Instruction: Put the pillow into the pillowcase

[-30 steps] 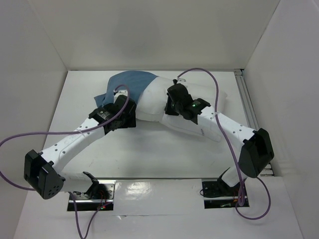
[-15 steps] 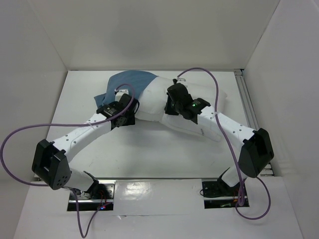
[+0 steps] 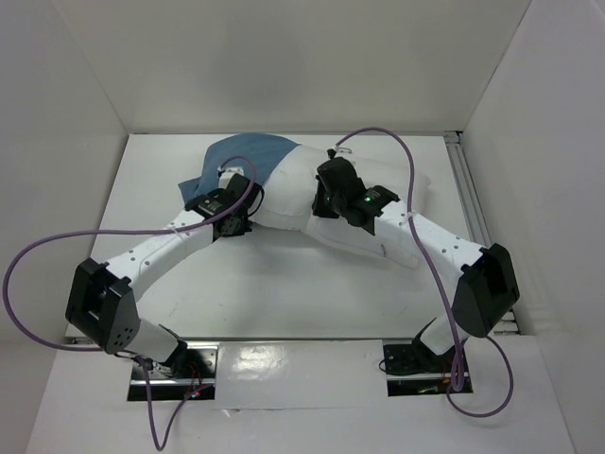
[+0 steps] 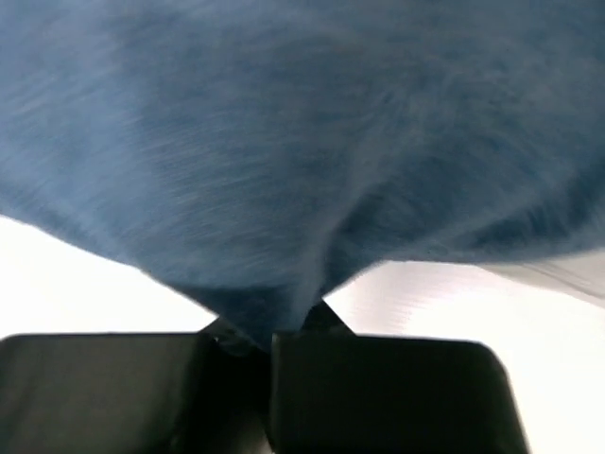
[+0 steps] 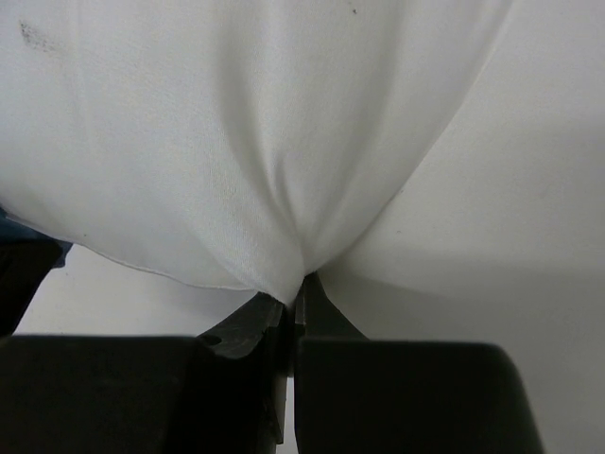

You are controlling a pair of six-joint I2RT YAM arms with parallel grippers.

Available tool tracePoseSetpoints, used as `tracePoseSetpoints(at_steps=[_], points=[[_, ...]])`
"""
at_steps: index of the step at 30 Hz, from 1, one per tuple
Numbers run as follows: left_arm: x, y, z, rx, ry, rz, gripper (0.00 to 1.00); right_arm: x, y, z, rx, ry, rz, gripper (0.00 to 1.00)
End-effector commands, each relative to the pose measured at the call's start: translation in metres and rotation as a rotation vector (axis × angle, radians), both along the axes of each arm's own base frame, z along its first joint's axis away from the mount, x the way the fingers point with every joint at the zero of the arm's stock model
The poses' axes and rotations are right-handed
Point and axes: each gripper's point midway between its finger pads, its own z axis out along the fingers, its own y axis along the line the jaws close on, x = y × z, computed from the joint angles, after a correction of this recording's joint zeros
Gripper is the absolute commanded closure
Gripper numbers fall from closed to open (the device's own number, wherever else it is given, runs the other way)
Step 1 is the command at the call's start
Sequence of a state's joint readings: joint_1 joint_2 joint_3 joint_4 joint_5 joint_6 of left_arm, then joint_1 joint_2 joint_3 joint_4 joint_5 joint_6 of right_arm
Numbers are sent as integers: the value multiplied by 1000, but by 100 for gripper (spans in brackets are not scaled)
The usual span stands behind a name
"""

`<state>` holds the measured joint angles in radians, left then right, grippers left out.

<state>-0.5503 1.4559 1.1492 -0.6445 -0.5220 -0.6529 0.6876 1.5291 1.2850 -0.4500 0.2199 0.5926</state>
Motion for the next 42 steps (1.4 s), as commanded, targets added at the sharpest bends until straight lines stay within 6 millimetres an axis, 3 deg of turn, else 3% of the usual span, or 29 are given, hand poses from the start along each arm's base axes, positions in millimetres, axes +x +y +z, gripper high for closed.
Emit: tracePoseSetpoints(at_steps=[1,3,5,6,7,8,9,11,12,15,17,18,19,20,21,22,23,24,25,26,29,30,32,36,37,39,40,41,42], points=[[11,-28,33,-115,-47,-104,100,15,22,46,106,-109,15,100],[14,-62,53,-242,-43,-232,100,25,26,55,115,-141,-3,100],[18,-94,55,-320,18,-354,100,38,25,68,88,-190,-24,100],[30,-118,89,-393,-24,-431,100,51,29,89,94,-240,-34,100],[29,-140,101,-465,0,-512,100,70,11,103,66,-287,-85,100],[42,-150,95,-477,34,-529,100,81,6,118,74,-323,-101,100],[58,-166,145,-529,-68,-577,100,94,2,148,104,-382,-120,100],[73,-179,185,-598,-124,-649,100,107,-8,177,121,-445,-145,100],[88,-187,219,-633,-190,-684,100,110,-9,195,131,-482,-152,100],[87,-206,249,-738,-212,-778,100,104,2,196,137,-481,-128,100],[75,-219,246,-822,-168,-854,100,91,22,166,140,-426,-95,100],[62,-229,206,-845,-47,-842,100,84,25,154,146,-398,-91,100],[47,-230,219,-871,-81,-871,100,69,33,121,154,-327,-80,100],[35,-231,209,-881,-54,-875,100,62,32,103,163,-290,-81,100],[17,-228,162,-883,66,-839,100,41,28,66,149,-222,-68,100],[-4,-222,173,-897,43,-855,100,30,33,55,183,-197,-45,100],[-12,-218,168,-914,47,-839,100,22,30,43,212,-161,-64,100],[-30,-210,130,-895,131,-802,100,5,22,22,201,-126,-66,100],[-36,-203,121,-866,130,-773,100,-1,19,17,210,-115,-65,100],[-47,-193,128,-859,99,-769,100,-6,15,13,212,-106,-70,100],[-64,-169,92,-776,175,-687,93,-20,15,11,235,-92,-43,100],[-65,-164,90,-746,174,-688,84,-22,13,11,229,-98,-37,100],[-73,-158,85,-704,211,-682,56,-26,16,9,234,-79,-13,100],[-69,-151,111,-631,174,-733,26,-34,22,12,209,-74,55,99],[-61,-155,126,-623,148,-756,22,-31,24,18,199,-81,64,88],[-63,-149,133,-564,170,-786,21,-30,10,18,103,-87,55,48],[-59,-149,151,-551,129,-807,21,-22,2,34,74,-127,11,26],[-59,-148,155,-537,127,-823,24,-24,-9,39,17,-135,11,20],[-59,-144,155,-504,131,-843,46,-21,-15,45,-13,-152,-4,16]])
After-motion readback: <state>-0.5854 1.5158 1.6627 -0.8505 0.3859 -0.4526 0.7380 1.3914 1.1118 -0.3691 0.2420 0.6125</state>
